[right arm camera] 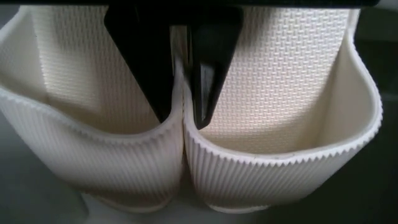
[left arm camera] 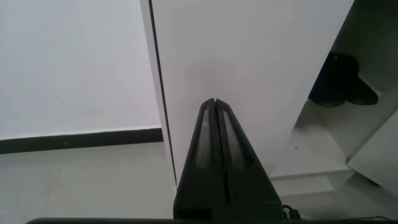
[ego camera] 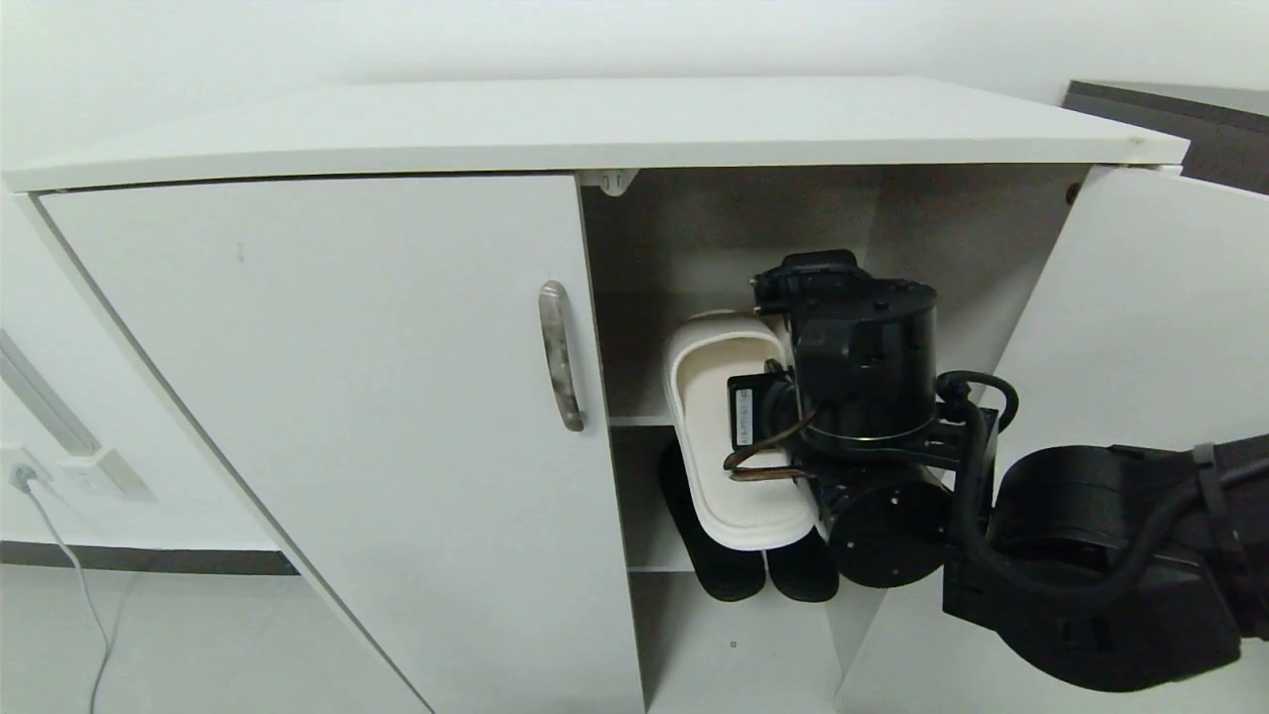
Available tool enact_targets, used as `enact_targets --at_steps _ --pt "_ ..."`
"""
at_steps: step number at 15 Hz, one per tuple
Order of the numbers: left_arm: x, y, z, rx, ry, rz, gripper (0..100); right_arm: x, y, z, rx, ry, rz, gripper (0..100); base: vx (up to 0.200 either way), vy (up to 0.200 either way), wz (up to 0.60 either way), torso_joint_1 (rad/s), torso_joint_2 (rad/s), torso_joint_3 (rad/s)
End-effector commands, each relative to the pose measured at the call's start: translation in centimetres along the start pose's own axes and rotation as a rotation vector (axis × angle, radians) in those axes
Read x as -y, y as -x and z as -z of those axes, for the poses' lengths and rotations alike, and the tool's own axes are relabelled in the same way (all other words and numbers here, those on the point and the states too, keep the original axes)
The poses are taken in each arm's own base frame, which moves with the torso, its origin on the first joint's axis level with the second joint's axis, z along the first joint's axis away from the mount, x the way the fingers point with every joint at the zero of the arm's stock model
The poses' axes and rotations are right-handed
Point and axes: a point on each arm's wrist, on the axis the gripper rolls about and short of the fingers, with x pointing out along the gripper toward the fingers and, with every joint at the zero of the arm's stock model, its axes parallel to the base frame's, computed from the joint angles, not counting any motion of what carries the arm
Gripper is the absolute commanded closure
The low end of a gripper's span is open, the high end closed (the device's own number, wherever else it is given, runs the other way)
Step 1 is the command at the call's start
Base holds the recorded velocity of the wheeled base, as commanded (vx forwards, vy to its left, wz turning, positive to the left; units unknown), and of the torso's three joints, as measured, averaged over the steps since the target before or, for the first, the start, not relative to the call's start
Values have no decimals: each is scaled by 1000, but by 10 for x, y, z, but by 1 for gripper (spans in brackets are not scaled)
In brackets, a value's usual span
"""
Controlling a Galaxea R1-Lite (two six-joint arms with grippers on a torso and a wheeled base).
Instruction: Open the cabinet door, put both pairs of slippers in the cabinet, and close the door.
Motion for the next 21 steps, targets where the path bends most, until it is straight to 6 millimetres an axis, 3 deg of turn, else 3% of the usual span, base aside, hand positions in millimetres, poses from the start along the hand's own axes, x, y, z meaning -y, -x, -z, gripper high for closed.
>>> enact_targets --at_steps 1,8,15,21 --pt "0 0 0 0 0 -2 100 -4 -11 5 -8 7 8 100 0 0 0 0 0 0" --pt "0 0 0 0 0 0 100 -6 -63 -4 11 -30 15 100 0 0 0 0 0 0" --pt "0 0 0 0 2 -2 100 -3 -89 -19 9 -40 16 100 0 0 0 0 0 0" --pt "0 0 0 0 2 -2 100 -5 -101 -13 0 -36 29 100 0 0 0 0 0 0"
